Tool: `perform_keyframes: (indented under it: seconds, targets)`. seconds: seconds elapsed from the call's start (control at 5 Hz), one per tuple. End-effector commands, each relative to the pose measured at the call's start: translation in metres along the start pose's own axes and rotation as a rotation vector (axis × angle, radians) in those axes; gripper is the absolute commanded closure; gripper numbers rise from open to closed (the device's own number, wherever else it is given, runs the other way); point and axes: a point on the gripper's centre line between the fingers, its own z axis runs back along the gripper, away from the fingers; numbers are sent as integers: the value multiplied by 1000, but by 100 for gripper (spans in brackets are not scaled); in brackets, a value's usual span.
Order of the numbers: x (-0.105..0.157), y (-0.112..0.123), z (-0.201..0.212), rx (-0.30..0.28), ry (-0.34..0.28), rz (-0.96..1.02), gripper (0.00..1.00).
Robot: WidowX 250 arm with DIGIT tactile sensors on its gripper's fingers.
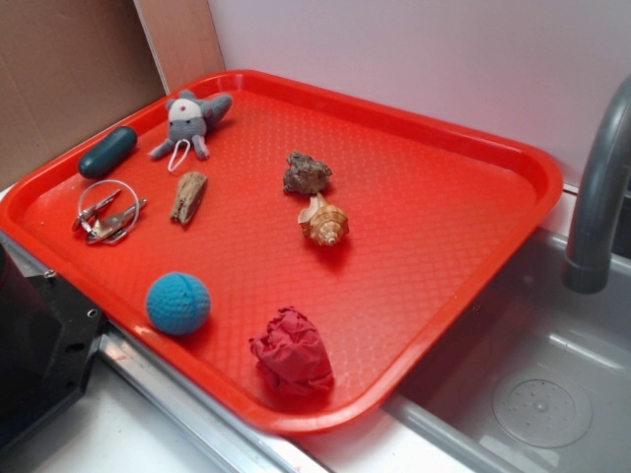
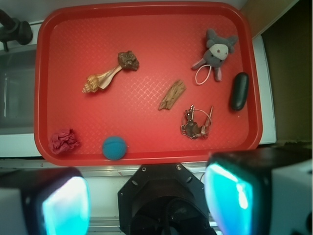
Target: Grab the rock.
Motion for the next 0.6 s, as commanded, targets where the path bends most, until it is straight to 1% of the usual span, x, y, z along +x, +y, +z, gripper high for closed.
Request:
perform_keyframes:
  seconds: [0.0, 0.2, 0.4]
  targets:
    - [0, 0, 0, 0, 0, 0, 0]
    - [45, -25, -42, 82, -58, -220, 0]
    - [59, -42, -85, 53, -40, -386, 0]
